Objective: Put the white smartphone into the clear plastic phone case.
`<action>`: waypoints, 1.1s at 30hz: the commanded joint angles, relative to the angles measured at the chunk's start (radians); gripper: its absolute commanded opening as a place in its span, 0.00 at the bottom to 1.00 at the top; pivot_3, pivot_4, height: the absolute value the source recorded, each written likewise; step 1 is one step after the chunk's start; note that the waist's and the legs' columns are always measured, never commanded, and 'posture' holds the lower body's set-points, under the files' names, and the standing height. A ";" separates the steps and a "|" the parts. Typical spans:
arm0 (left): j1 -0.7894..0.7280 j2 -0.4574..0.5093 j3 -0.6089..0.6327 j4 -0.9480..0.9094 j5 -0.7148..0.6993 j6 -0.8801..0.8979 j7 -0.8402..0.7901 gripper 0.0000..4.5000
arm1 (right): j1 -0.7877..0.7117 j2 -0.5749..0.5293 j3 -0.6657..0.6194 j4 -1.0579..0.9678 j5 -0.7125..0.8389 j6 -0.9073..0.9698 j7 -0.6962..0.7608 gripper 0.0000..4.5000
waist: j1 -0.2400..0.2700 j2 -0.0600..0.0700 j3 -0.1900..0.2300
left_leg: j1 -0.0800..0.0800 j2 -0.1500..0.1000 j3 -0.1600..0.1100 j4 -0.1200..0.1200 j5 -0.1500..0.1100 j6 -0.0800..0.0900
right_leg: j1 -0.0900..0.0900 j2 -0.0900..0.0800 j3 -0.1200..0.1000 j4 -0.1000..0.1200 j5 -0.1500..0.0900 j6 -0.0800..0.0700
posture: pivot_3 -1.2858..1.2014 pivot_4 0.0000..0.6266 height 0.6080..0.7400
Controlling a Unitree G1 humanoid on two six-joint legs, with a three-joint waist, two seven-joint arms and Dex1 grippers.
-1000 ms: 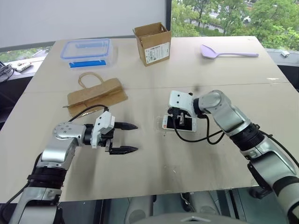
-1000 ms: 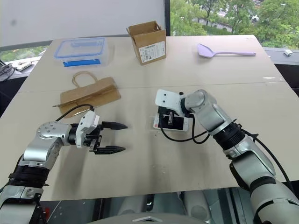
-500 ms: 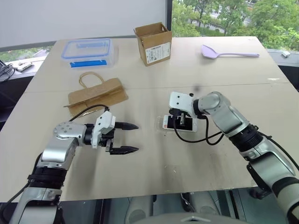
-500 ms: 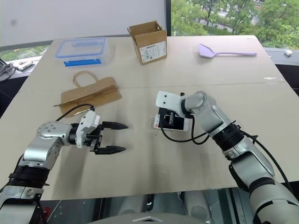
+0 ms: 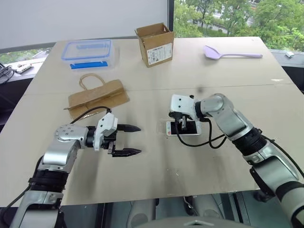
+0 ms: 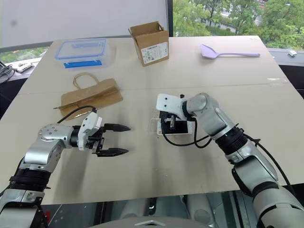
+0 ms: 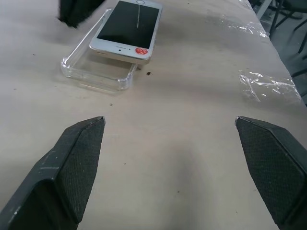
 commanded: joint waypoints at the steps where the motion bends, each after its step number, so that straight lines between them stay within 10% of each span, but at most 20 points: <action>1: -0.013 0.001 0.006 -0.032 -0.010 0.000 -0.001 1.00 | 0.017 -0.054 -0.087 -0.154 0.091 0.058 0.068 0.01 | 0.002 0.000 0.000 | 0.000 0.000 0.000 0.000 0.000 0.000 | 0.000 0.000 0.000 0.000 0.000 0.000 | 0.52 0.24 1.00; 13: -0.030 -0.008 -0.003 -0.023 -0.006 0.006 -0.007 1.00 | 0.220 -0.365 -0.137 -0.498 0.368 0.287 0.284 0.01 | 0.010 0.000 0.000 | 0.001 0.001 0.000 0.000 0.000 0.000 | 0.001 -0.001 -0.001 -0.001 -0.002 -0.003 | 0.52 0.24 1.00; 33: 0.003 0.002 0.012 -0.065 -0.014 0.025 0.008 1.00 | 0.160 -0.324 -0.012 -0.220 0.206 0.075 0.276 0.01 | 0.004 0.000 0.000 | 0.000 0.001 0.000 0.001 0.000 0.000 | 0.000 -0.001 -0.001 -0.001 0.000 0.000 | 0.52 0.24 1.00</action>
